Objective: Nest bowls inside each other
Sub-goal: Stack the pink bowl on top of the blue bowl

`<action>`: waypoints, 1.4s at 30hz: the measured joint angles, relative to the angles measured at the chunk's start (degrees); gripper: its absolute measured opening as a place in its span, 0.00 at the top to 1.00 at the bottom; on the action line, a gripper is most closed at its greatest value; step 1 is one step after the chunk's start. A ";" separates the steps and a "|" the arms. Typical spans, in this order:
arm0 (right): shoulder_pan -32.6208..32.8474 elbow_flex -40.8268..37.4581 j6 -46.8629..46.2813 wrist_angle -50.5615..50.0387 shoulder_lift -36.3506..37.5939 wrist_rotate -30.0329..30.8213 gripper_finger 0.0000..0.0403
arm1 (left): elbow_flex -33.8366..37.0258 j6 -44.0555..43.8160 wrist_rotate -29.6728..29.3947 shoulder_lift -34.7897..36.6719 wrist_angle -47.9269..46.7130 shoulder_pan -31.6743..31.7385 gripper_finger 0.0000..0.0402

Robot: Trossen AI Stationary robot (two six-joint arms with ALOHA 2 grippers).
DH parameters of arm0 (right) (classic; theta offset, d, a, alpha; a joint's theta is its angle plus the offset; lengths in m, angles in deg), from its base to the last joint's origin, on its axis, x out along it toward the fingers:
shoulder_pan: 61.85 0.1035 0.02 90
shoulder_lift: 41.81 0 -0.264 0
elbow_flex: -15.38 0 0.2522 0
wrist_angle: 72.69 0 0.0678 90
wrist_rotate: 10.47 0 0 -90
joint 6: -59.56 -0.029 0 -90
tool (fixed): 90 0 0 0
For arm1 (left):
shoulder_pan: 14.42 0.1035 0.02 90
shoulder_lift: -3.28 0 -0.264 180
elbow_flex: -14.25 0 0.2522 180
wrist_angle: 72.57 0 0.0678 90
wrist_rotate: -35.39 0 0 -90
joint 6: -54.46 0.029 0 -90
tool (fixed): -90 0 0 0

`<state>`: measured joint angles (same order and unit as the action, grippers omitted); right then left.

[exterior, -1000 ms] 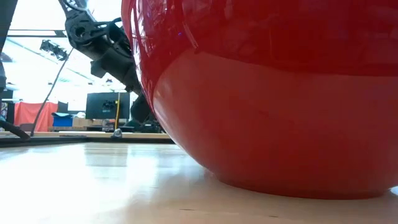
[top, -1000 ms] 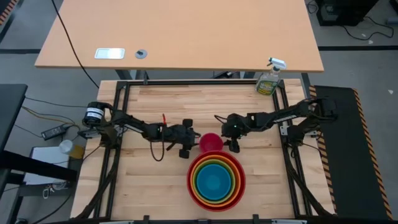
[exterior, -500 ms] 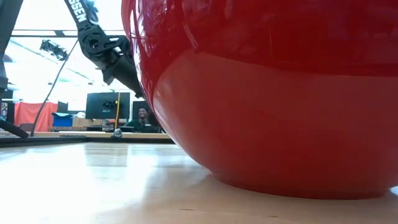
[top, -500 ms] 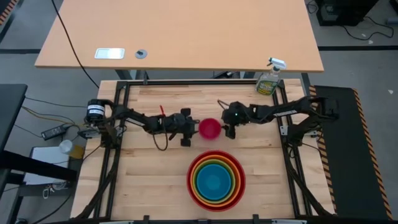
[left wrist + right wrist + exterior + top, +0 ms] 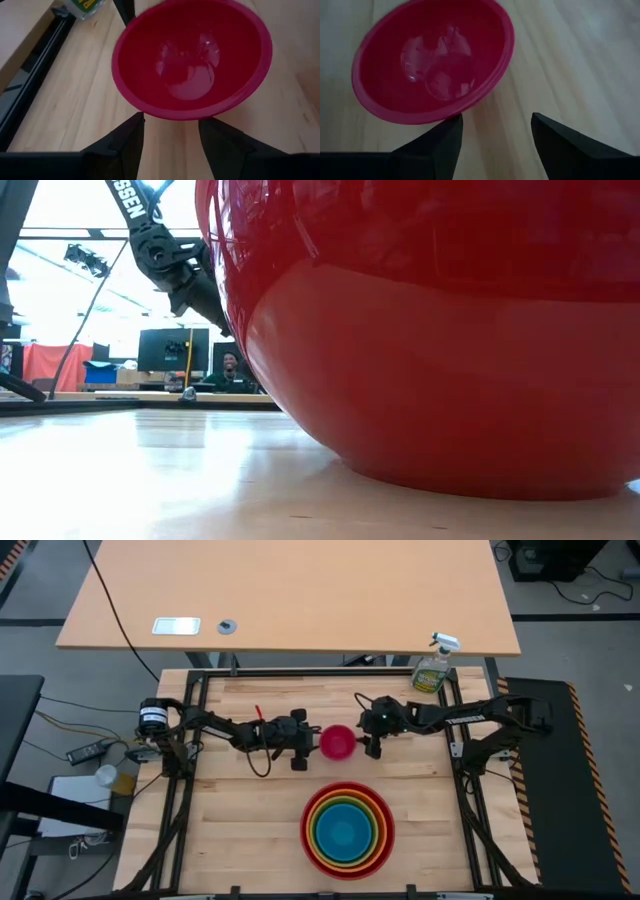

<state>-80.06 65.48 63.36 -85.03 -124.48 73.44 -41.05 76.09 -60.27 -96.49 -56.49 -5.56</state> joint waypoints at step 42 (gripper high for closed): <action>28.34 0.33 -18.23 -6.29 18.12 16.62 0.40 | -15.76 -1.12 0.90 10.87 -25.15 -16.94 0.52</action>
<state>-51.72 65.81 45.13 -91.31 -106.36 90.06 -56.81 74.97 -59.38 -85.62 -81.64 -22.51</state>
